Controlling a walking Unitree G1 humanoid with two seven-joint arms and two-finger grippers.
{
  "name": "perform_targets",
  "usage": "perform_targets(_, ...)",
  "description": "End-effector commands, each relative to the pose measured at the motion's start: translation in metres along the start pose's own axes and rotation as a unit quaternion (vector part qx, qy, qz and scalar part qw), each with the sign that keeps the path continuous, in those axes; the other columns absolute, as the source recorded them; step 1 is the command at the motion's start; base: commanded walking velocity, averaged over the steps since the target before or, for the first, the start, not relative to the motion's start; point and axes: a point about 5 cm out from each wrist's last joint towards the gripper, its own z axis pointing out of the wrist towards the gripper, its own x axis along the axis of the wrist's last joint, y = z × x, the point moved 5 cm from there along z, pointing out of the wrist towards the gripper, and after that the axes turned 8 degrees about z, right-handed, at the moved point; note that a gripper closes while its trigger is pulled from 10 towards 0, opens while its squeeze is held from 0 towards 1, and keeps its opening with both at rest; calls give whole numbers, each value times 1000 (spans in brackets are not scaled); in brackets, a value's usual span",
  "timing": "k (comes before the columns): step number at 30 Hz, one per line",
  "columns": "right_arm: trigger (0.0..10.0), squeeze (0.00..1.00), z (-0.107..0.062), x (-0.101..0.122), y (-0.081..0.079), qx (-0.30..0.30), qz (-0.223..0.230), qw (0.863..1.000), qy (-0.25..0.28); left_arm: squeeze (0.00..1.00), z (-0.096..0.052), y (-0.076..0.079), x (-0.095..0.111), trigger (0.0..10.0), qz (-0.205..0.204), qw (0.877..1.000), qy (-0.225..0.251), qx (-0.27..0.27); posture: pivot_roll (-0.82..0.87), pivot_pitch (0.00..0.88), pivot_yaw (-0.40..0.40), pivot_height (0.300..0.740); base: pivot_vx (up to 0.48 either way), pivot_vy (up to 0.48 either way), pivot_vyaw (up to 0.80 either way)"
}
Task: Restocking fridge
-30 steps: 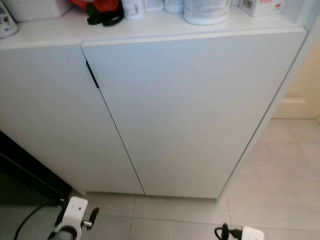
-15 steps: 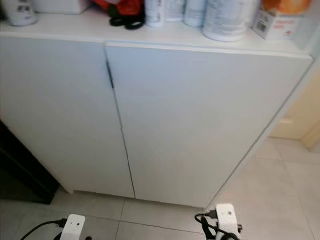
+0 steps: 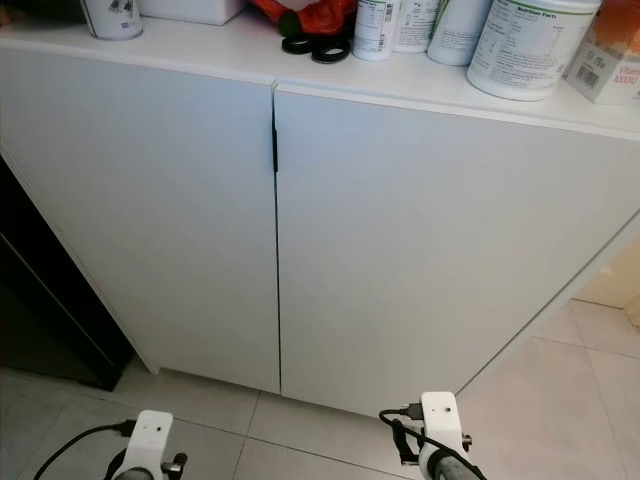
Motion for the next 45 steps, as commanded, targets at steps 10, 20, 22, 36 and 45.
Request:
perform_targets(10,10000,0,4,36,-18,16,52,994,91,0,-1,-17,42,10000,-88,989,120,-3,27,95,-21,740,0,0,0)
perform_targets(20,10000,0,-22,91,6,-5,62,961,270,0,-31,-22,116,10000,-75,940,333,22,-43,113,14,740,0,0,0)
perform_targets(22,10000,0,-37,83,13,-15,56,954,295,0,-41,-26,110,10000,-56,933,354,33,-69,105,19,740,0,0,0)
perform_targets(36,10000,0,-41,29,39,-45,52,975,213,0,-34,-21,52,10000,-34,964,262,19,-86,29,-9,740,0,0,0)
perform_targets(45,10000,0,-20,-53,17,-30,-12,998,-57,0,-10,-10,-41,10000,0,999,-44,-13,-71,0,-15,740,0,0,0)
